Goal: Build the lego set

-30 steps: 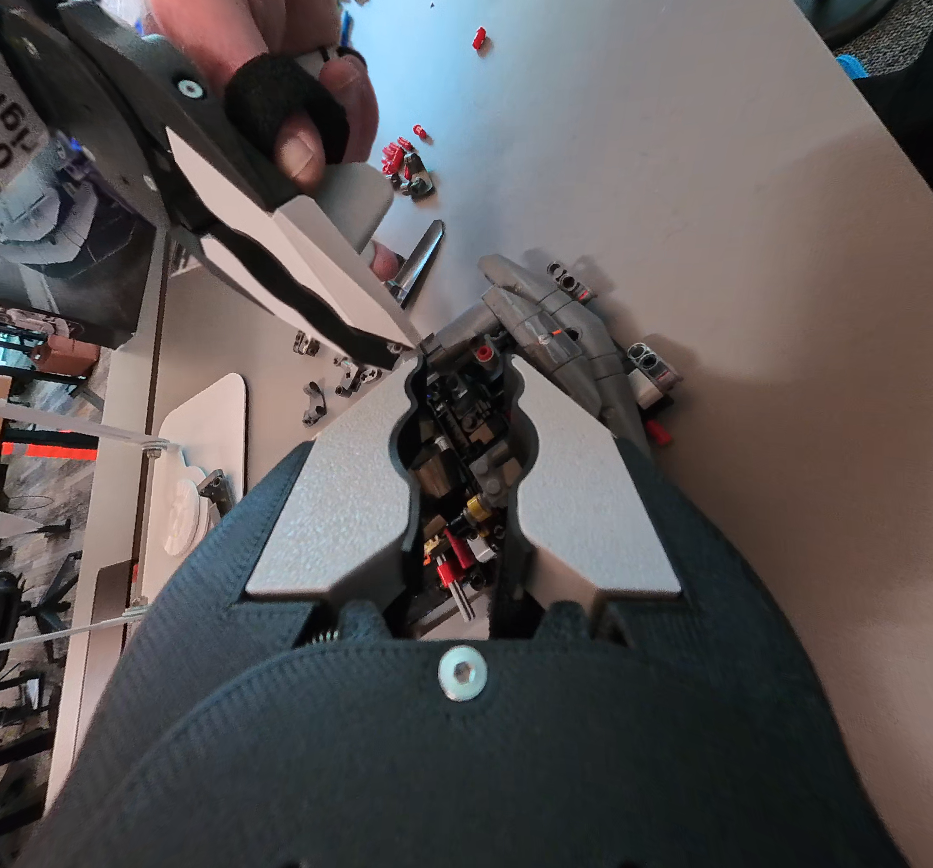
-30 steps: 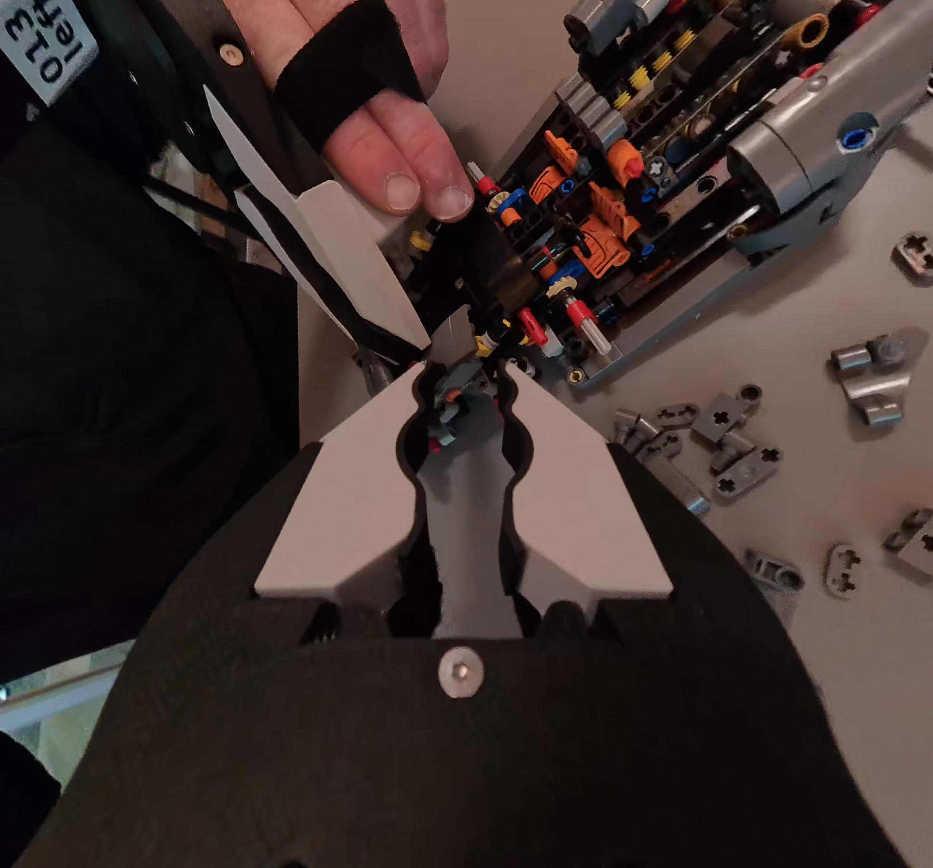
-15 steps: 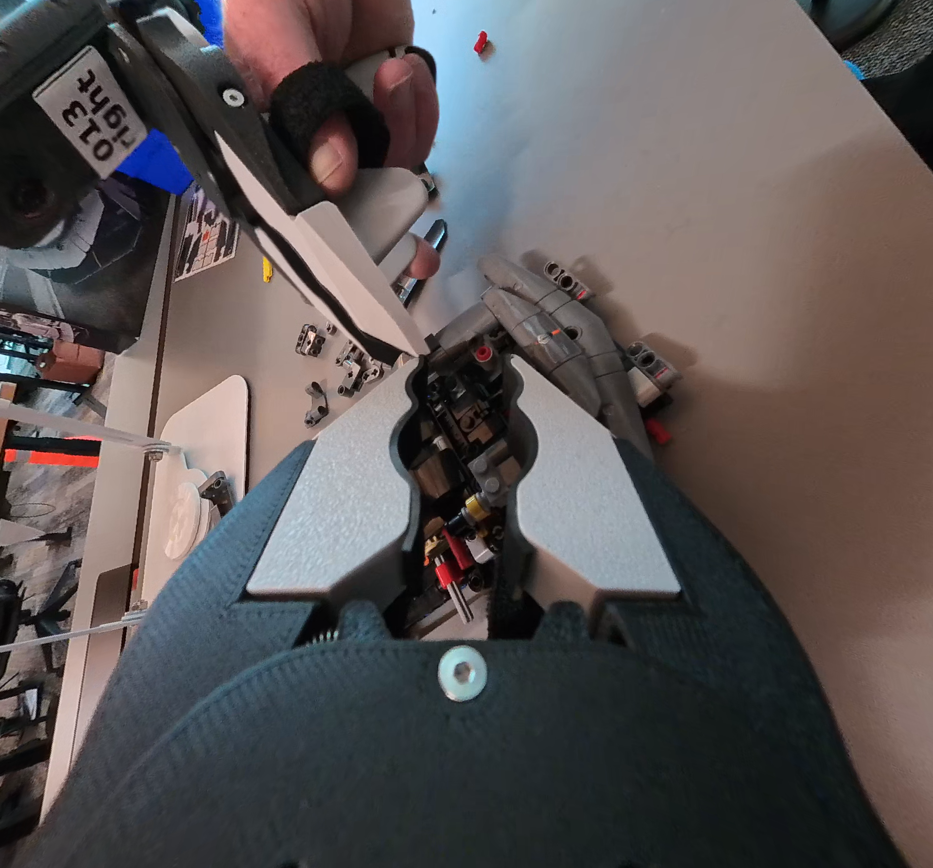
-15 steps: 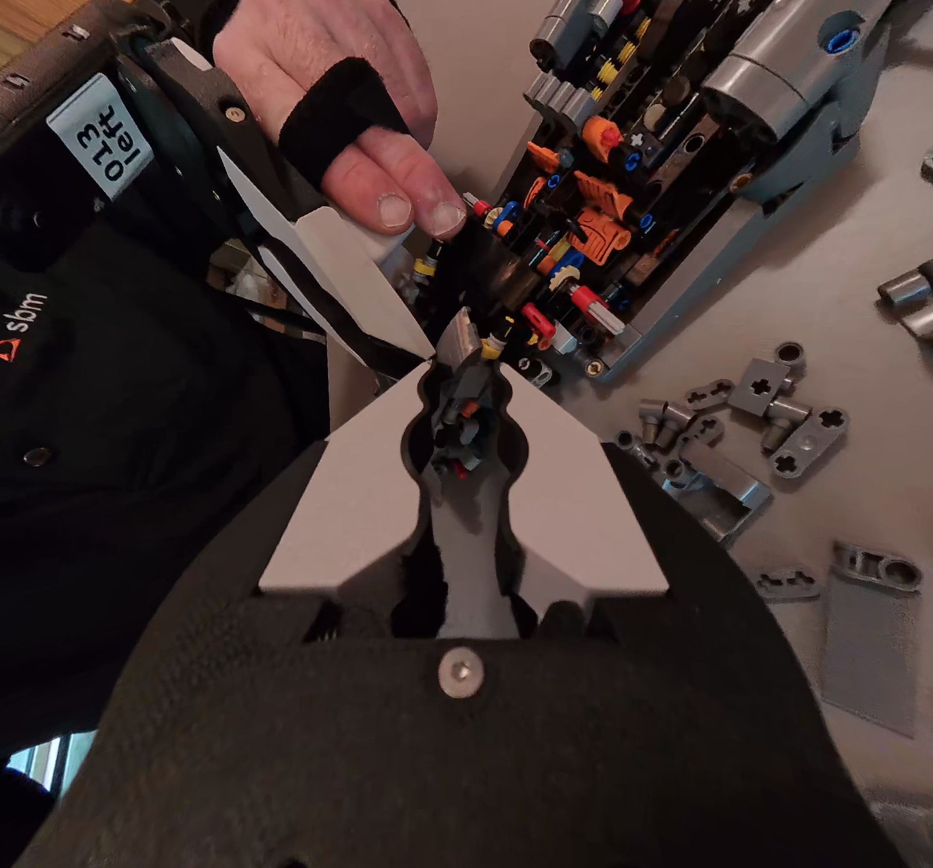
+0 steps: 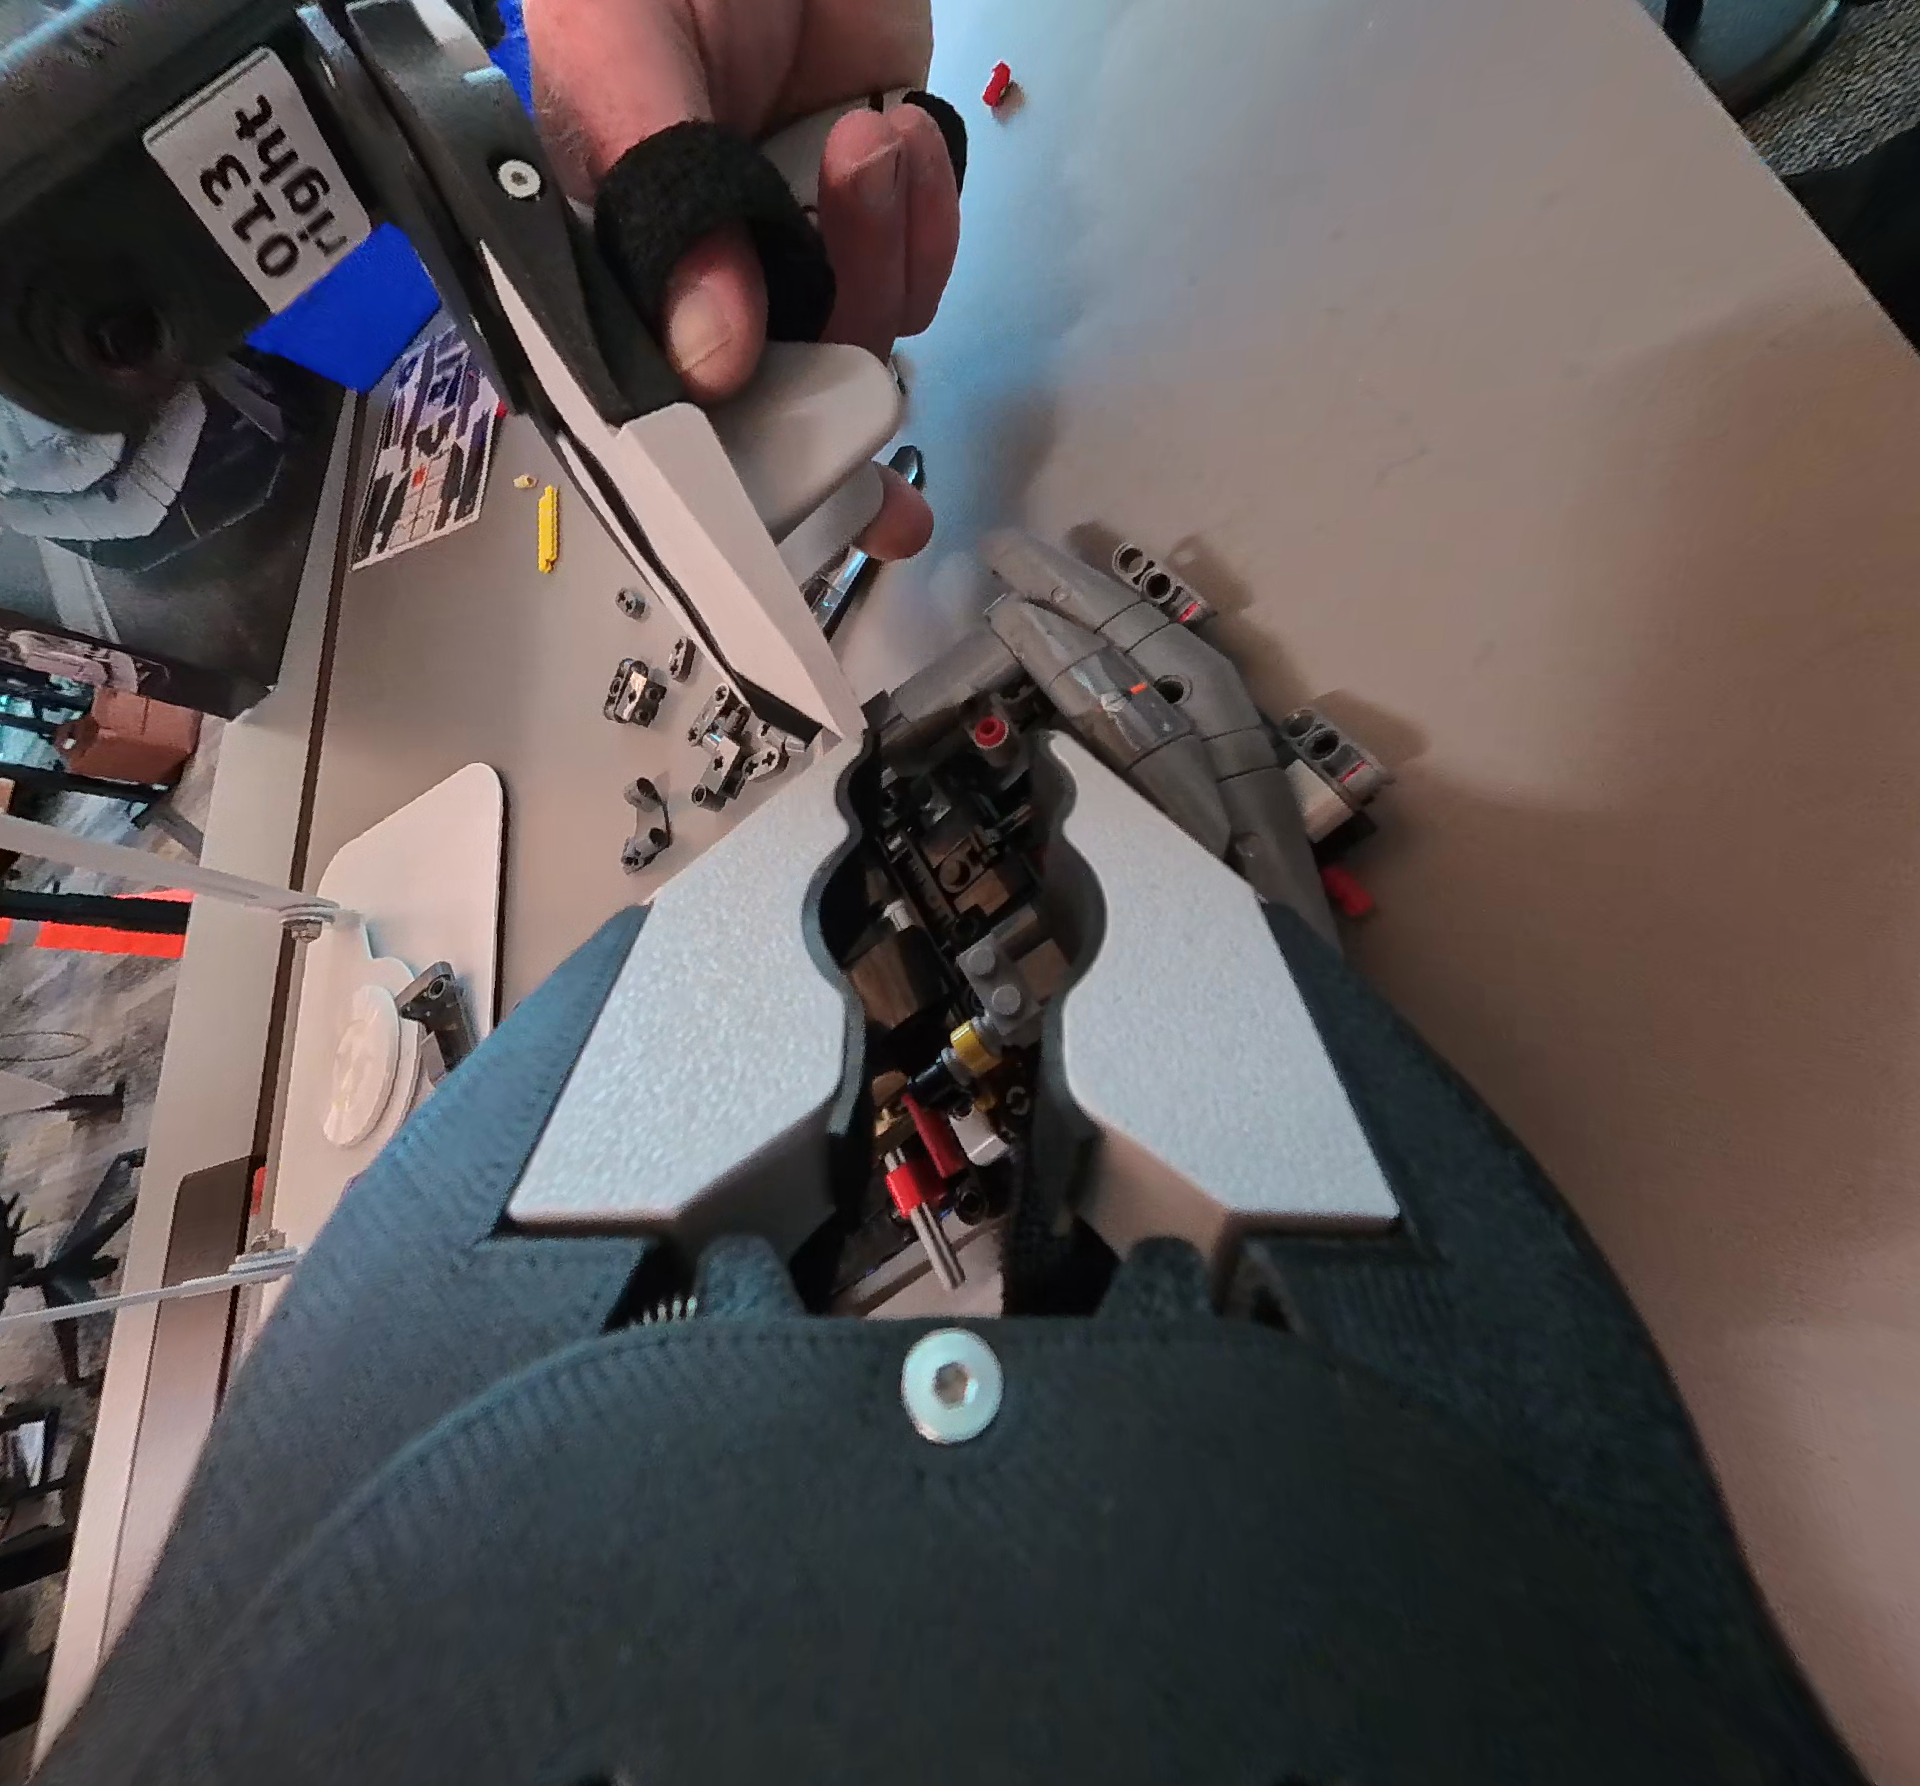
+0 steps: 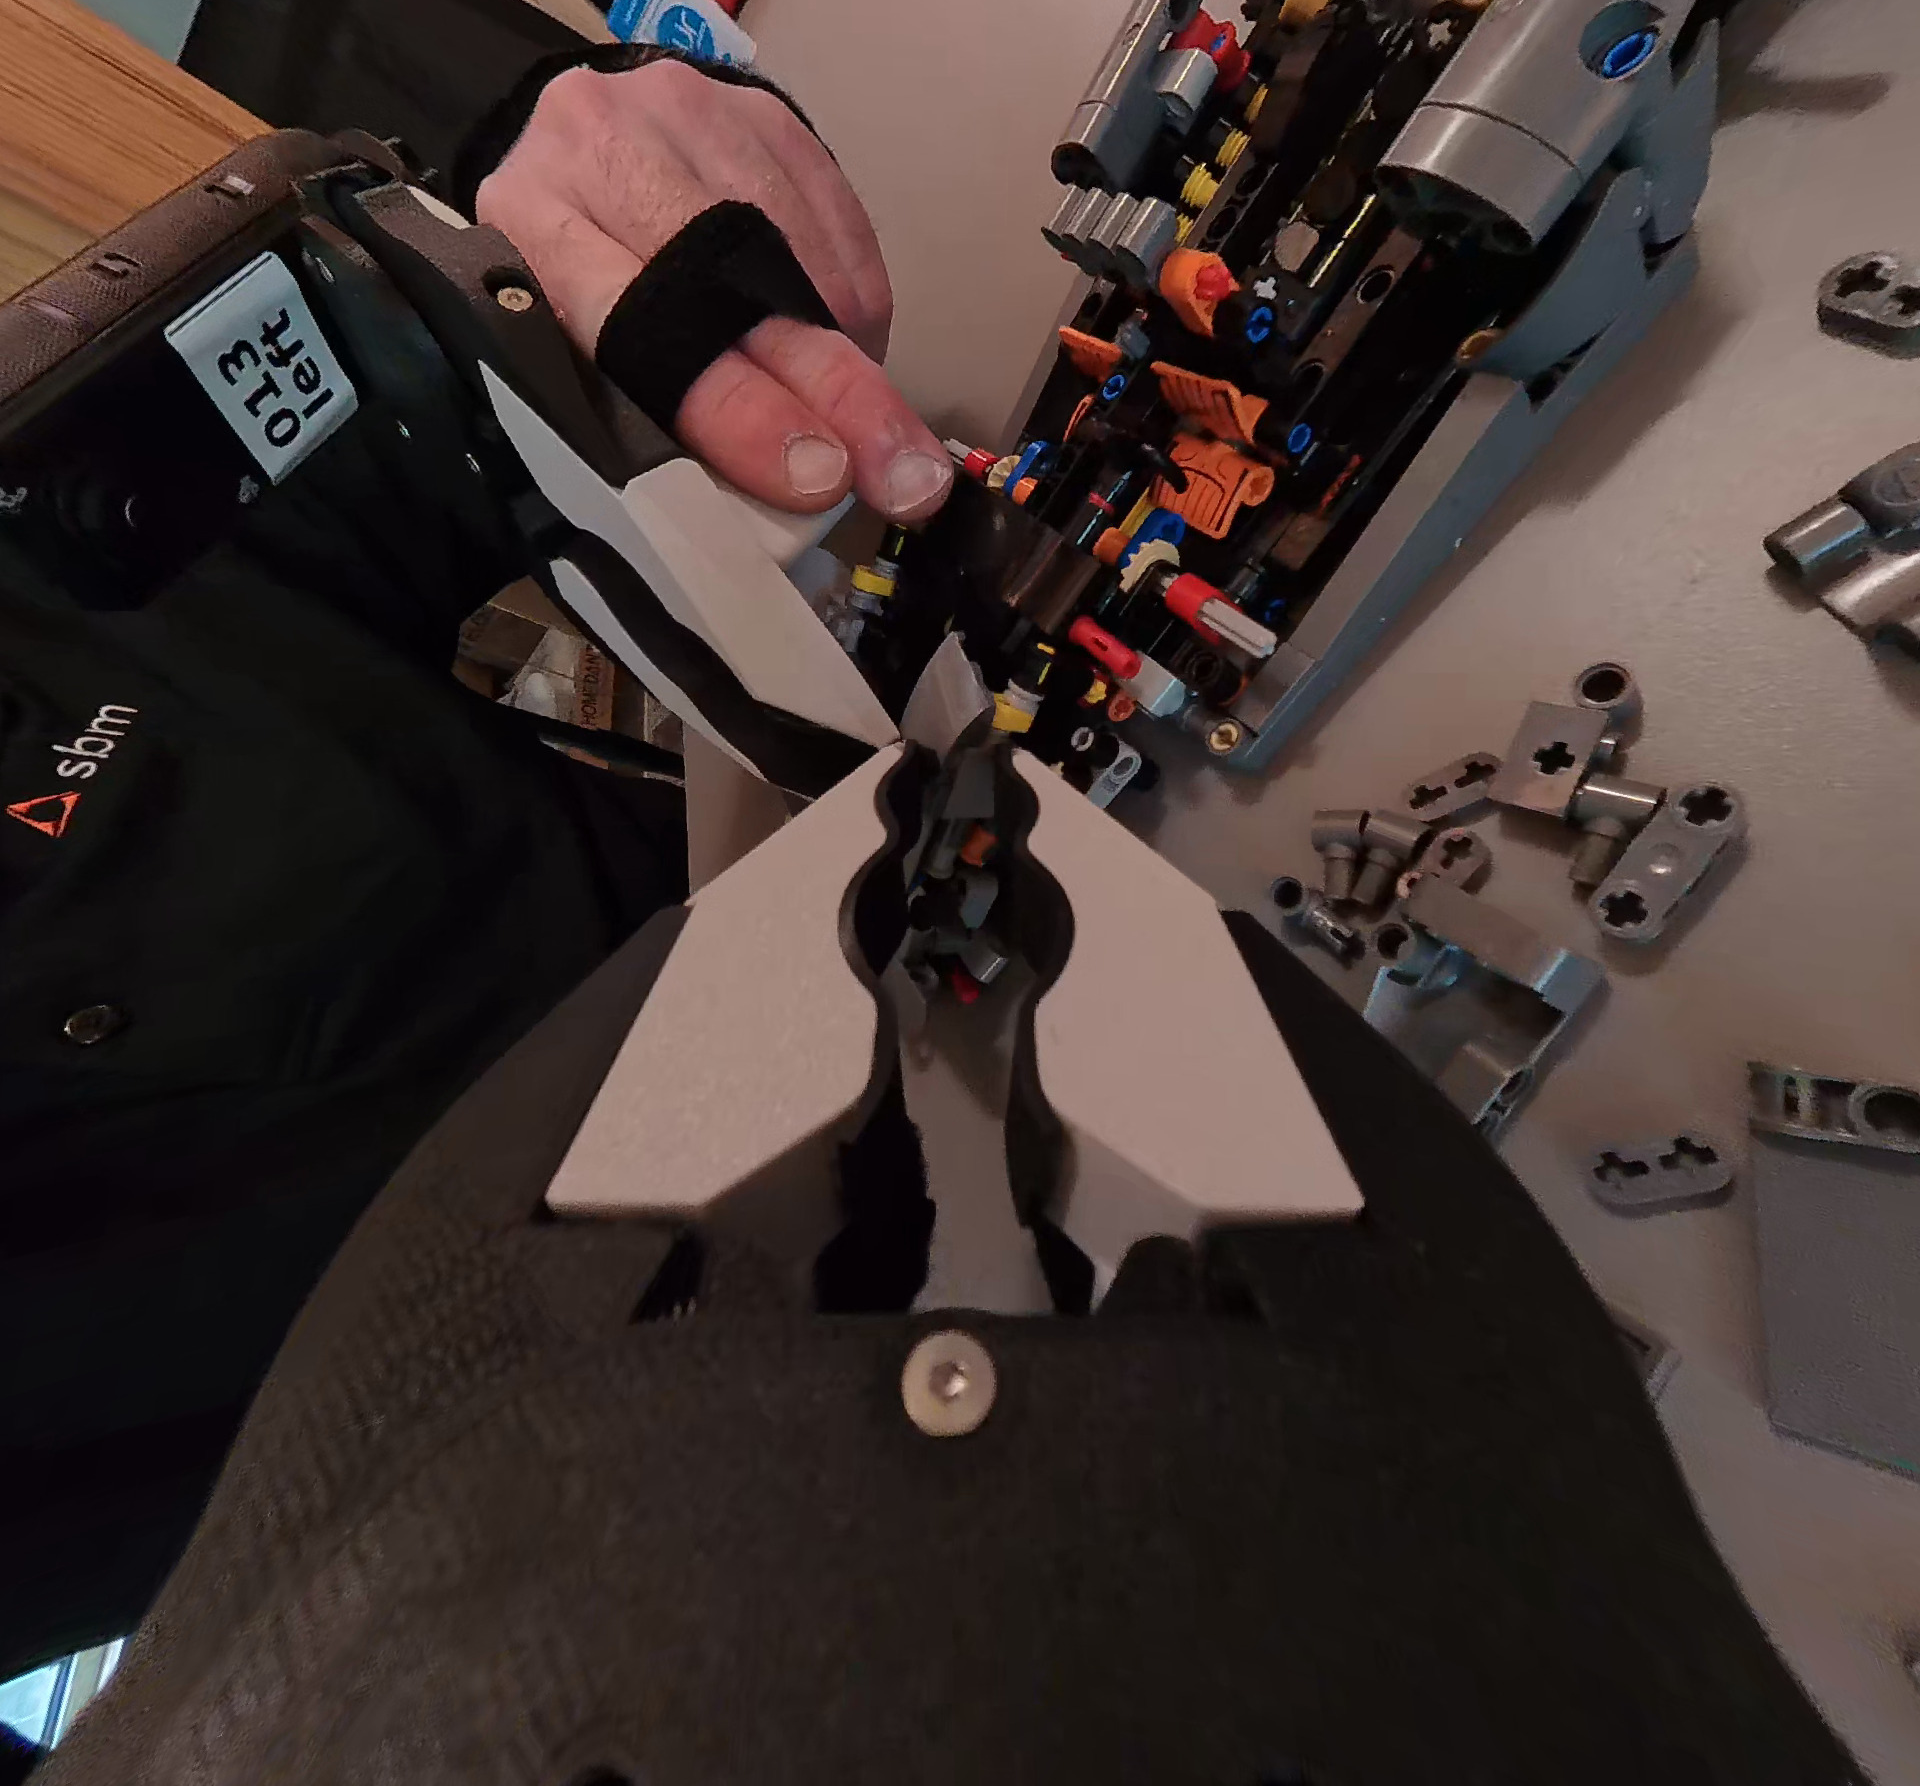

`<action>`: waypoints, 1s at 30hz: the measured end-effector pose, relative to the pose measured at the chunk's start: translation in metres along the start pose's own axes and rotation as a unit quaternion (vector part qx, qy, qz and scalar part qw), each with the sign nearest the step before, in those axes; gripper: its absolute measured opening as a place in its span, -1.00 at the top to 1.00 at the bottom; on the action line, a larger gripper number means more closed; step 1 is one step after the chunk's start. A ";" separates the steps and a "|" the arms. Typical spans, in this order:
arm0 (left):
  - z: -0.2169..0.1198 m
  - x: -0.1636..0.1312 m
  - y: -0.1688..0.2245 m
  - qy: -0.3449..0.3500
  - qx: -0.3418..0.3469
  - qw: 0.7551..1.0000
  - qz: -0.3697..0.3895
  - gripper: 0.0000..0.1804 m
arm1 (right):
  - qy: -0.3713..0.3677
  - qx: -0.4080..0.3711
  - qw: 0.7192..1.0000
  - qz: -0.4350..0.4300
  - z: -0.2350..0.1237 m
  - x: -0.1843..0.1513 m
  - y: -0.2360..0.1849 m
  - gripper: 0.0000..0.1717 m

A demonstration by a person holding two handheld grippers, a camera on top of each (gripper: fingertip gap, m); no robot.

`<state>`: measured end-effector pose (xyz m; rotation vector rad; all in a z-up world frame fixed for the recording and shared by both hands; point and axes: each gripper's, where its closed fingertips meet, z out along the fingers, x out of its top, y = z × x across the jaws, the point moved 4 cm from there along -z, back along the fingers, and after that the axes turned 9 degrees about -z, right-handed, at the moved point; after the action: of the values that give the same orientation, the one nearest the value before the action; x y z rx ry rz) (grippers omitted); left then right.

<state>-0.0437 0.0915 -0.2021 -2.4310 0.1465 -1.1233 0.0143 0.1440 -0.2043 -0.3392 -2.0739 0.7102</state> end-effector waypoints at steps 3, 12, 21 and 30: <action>0.001 -0.003 0.002 -0.006 -0.009 1.000 -0.008 0.77 | 0.011 -0.006 1.000 -0.004 -0.003 0.003 0.000 0.99; -0.010 -0.006 -0.006 -0.004 0.014 1.000 0.003 0.73 | -0.002 -0.014 1.000 -0.027 0.003 0.005 -0.003 0.96; -0.023 -0.015 -0.015 -0.003 0.027 1.000 -0.003 0.69 | -0.016 0.001 1.000 -0.020 0.006 0.006 -0.003 0.96; -0.020 -0.015 -0.017 -0.003 0.023 0.998 0.057 0.69 | -0.033 -0.004 0.999 -0.021 0.012 0.009 -0.006 0.95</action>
<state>-0.0698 0.1035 -0.1936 -2.3538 0.2519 -1.0570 0.0000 0.1394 -0.1999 -0.2806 -2.1407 0.6962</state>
